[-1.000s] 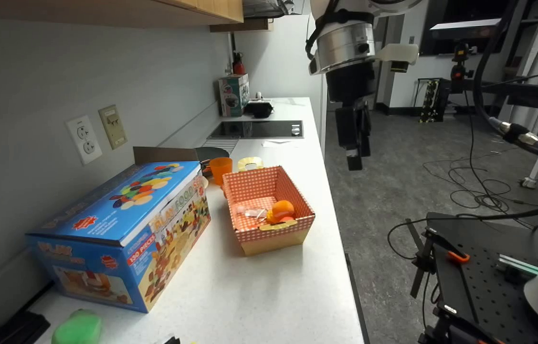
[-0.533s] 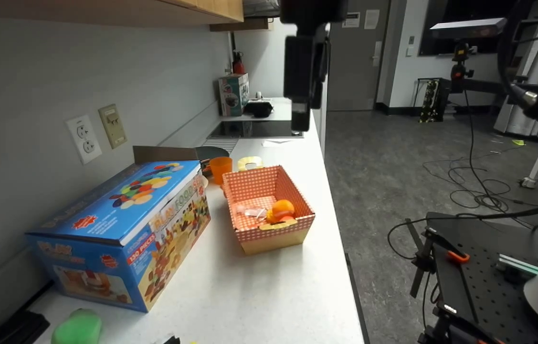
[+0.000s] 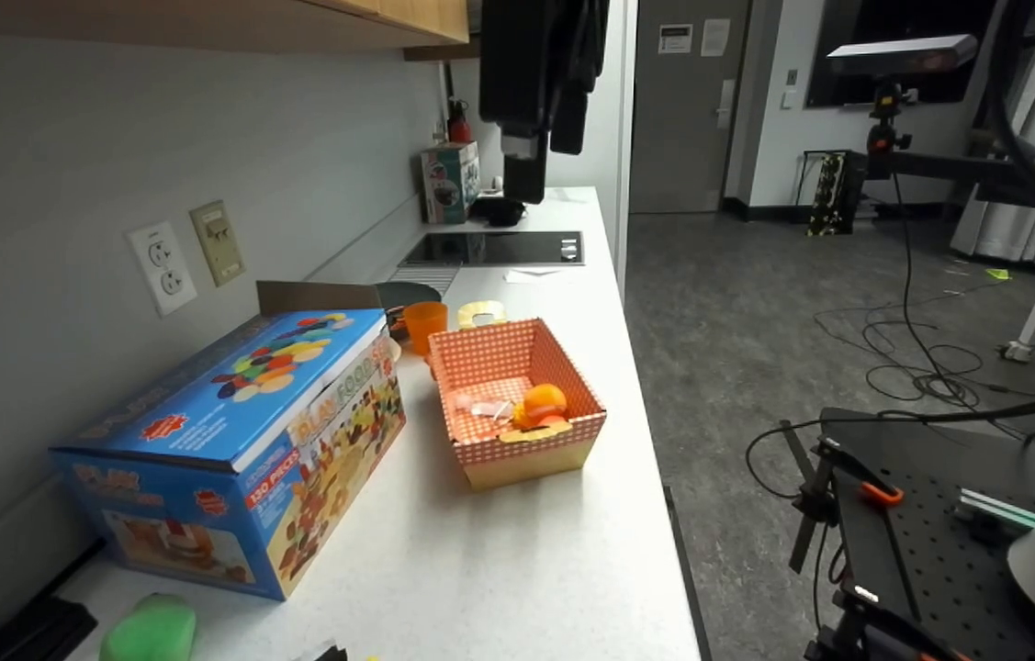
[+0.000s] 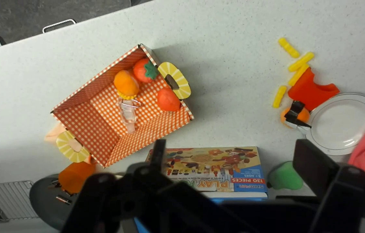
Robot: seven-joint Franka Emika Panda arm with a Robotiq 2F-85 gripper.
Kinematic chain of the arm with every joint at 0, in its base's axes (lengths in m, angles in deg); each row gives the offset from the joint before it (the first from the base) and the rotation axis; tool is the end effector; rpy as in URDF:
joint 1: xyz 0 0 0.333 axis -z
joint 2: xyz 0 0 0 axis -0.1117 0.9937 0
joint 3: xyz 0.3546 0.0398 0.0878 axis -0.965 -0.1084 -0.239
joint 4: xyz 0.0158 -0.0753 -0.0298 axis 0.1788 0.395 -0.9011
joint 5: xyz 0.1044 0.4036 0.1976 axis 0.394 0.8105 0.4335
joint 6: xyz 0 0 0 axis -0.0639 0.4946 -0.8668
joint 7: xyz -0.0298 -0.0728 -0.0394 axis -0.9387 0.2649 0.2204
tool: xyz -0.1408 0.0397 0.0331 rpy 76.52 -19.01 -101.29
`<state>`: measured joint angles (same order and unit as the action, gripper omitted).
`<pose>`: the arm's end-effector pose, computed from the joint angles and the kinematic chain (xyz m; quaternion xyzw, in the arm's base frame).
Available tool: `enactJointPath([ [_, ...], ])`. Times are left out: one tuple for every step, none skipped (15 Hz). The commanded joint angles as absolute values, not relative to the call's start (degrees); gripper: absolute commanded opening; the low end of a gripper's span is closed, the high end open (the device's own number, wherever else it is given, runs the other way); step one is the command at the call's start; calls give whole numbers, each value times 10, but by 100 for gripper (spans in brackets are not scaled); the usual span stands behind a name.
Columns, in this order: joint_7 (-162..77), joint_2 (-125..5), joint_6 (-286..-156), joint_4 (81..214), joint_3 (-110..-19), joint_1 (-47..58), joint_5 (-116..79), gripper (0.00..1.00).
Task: Open the top left cabinet door
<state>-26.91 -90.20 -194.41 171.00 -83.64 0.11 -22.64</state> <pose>0.5194 0.2025 0.5539 0.9939 0.0312 0.0777 0.0721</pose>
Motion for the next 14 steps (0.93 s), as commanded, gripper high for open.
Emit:
enactJointPath([
  [-263, -917, -1944, 1716, -825, -2, -228, 100],
  [-262, -930, -1943, 1723, -820, 0, -226, 100],
  [-260, -947, -1942, 1729, -813, 3, -223, 100],
  [-254, -962, -1939, 1732, -809, 5, -225, 100],
  [-254, -980, -1942, 1736, -805, 7, -229, 100],
  [-252, -996, -1943, 1738, -802, 8, -232, 100],
  [-253, -1011, -1944, 1740, -799, 10, -233, 100],
  [-255, -1028, -1948, 1742, -796, 11, -228, 100],
  [-257, -1045, -1954, 1746, -793, 13, -226, 100],
  [-259, -1062, -1964, 1755, -791, 13, -222, 100],
  [-264, -1019, -1945, 1726, -798, 13, -224, 100],
  [-265, -1034, -1946, 1729, -797, 14, -223, 100],
  [-265, -1046, -1946, 1734, -797, 15, -222, 100],
  [-265, -1052, -1946, 1739, -797, 15, -222, 100],
])
